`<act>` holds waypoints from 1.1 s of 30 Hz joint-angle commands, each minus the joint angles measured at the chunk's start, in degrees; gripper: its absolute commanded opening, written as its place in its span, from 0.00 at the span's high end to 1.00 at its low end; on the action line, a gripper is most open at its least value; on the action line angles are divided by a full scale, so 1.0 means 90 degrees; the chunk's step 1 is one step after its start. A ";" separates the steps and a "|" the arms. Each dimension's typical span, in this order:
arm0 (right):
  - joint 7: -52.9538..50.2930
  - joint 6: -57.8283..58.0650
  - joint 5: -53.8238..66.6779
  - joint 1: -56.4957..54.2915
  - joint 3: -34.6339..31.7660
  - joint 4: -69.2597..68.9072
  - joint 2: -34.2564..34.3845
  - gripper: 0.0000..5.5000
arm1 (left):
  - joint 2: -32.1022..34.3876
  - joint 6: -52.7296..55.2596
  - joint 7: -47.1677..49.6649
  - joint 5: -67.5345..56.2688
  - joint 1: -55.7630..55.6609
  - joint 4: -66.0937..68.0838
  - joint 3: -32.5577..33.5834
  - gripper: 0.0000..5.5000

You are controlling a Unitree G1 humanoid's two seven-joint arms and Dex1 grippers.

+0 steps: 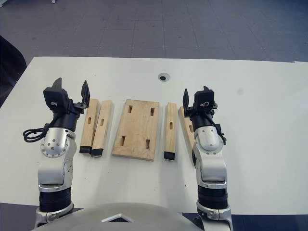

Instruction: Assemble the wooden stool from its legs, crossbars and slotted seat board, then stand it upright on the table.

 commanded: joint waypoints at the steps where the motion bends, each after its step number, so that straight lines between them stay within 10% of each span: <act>1: 0.0067 0.0124 0.0023 -0.0015 0.0011 0.0078 -0.0038 0.46 | -0.0116 0.0058 0.0035 0.0055 0.0082 -0.0099 -0.0197 0.23; 15: 0.0121 0.0116 -0.0028 -0.0039 0.0019 0.0195 -0.0138 0.46 | -0.0107 -0.0223 -0.0135 -0.0056 0.0166 -0.0035 -0.0189 0.45; 33: 0.0015 -0.0048 -0.0005 0.0956 -0.0293 -0.0065 -0.0188 0.46 | 0.0190 -0.0110 -0.0204 0.0031 0.0265 0.0022 -0.0036 0.45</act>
